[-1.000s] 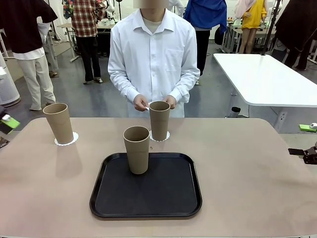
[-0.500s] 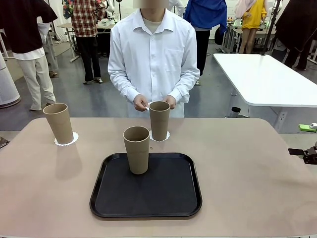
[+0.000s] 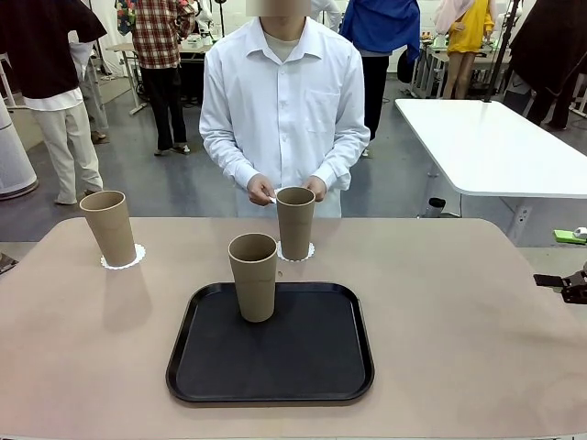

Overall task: Place coasters on the table and set cups on them.
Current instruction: Take one Reusable plastic cup from the Flat Tray and place it on a coaster set by the human.

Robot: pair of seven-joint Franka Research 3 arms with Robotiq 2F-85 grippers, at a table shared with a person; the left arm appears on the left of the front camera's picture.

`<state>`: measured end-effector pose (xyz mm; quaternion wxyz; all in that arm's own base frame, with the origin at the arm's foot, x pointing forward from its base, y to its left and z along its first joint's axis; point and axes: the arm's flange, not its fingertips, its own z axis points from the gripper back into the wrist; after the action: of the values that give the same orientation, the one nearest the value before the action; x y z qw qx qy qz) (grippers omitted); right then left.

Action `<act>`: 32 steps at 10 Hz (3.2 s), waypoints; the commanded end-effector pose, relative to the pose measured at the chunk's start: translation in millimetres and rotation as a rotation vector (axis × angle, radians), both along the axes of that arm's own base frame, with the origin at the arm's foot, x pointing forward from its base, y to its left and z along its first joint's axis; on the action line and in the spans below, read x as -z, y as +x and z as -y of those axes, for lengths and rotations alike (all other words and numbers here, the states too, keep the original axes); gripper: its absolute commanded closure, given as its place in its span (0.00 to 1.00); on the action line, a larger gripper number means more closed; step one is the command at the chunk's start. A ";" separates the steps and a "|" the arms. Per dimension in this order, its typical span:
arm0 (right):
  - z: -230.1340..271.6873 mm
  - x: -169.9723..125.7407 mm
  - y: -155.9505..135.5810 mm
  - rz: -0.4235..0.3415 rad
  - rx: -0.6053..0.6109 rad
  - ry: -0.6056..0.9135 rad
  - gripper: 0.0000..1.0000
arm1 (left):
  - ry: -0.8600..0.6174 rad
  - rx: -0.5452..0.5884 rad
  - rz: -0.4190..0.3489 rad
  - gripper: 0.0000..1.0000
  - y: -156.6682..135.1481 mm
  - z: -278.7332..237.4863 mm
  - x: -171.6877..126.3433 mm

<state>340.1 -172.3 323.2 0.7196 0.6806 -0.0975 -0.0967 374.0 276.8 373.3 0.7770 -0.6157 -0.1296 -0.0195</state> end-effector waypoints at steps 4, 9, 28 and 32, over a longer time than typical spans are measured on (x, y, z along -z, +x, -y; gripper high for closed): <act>0.4 -1.4 0.3 -0.004 0.002 0.001 0.00 | 0.000 0.000 0.000 0.00 0.0 0.0 0.0; 0.4 -1.4 0.3 -0.004 0.002 0.001 0.00 | 0.000 0.000 0.000 0.00 0.0 0.0 0.0; -25.7 -49.4 69.9 0.088 -0.196 -0.227 0.00 | 0.000 0.000 0.000 0.00 0.0 0.0 0.0; -140.5 -159.6 99.7 0.414 -0.375 -0.751 0.00 | 0.000 0.000 0.000 0.00 0.0 0.0 0.0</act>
<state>454.3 -52.8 482.5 0.8705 0.4416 -0.1148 0.1845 376.0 276.6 371.5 0.7759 -0.6177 -0.1267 -0.0212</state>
